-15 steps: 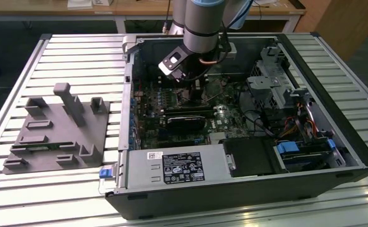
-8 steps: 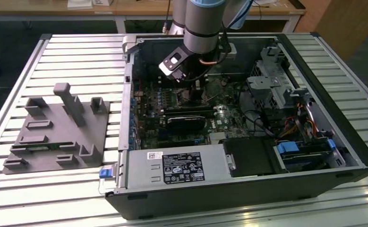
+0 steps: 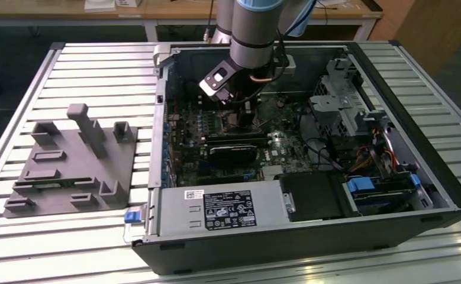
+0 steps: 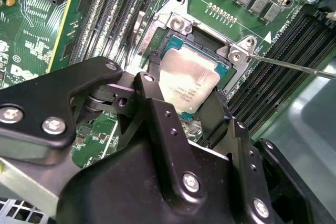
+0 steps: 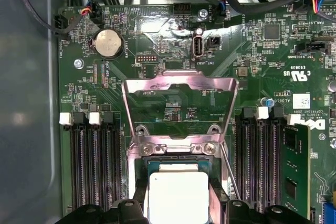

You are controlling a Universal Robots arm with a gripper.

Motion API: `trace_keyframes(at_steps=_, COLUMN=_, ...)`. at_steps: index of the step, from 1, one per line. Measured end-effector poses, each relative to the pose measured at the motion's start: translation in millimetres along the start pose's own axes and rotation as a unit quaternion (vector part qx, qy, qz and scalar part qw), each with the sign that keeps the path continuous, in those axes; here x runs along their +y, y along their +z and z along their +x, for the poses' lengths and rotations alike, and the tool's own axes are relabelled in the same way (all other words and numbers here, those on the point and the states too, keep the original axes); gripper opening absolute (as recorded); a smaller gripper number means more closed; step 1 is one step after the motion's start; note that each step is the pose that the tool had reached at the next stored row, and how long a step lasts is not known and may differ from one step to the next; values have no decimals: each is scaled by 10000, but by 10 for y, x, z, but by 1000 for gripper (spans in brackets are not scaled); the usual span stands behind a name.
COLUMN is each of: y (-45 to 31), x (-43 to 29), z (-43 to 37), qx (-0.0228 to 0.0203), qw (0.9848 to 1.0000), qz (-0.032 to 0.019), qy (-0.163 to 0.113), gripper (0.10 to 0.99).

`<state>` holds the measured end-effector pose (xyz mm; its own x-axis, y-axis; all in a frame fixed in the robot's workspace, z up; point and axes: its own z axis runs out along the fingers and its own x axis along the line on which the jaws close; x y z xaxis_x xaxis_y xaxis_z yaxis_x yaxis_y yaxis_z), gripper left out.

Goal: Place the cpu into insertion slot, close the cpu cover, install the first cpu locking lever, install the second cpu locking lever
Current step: 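Place the cpu into insertion slot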

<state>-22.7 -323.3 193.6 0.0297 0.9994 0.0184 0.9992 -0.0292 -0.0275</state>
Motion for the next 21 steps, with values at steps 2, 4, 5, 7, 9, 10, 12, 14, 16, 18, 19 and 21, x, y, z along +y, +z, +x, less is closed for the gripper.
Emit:
trace_keyframes(at_steps=2, y=1, x=0, z=0, qx=0, qw=10000, qz=0, qy=0, gripper=537)
trace_keyframes(at_steps=4, y=2, x=0, z=0, qx=1, qw=10000, qz=0, qy=0, gripper=537)
trace_keyframes(at_steps=5, y=2, x=0, z=1, qx=1, qw=10000, qz=0, qy=-1, gripper=537)
trace_keyframes(at_steps=7, y=2, x=0, z=1, qx=2, qw=10000, qz=-1, qy=-1, gripper=537)
trace_keyframes(at_steps=9, y=3, x=1, z=1, qx=2, qw=10000, qz=-1, qy=-1, gripper=549)
trace_keyframes(at_steps=10, y=3, x=0, z=1, qx=2, qw=10000, qz=-1, qy=0, gripper=549)
trace_keyframes(at_steps=12, y=3, x=0, z=0, qx=1, qw=10000, qz=-1, qy=-1, gripper=612)
trace_keyframes(at_steps=14, y=0, x=0, z=1, qx=2, qw=10000, qz=-1, qy=-1, gripper=612)
trace_keyframes(at_steps=16, y=-22, x=0, z=1, qx=2, qw=10000, qz=-1, qy=0, gripper=612)
trace_keyframes(at_steps=18, y=-58, x=-1, z=2, qx=2, qw=10000, qz=-1, qy=-1, gripper=612)
trace_keyframes(at_steps=19, y=-79, x=-2, z=2, qx=1, qw=10000, qz=-1, qy=-1, gripper=612)
trace_keyframes(at_steps=21, y=-116, x=-3, z=3, qx=1, qw=10000, qz=-1, qy=0, gripper=612)
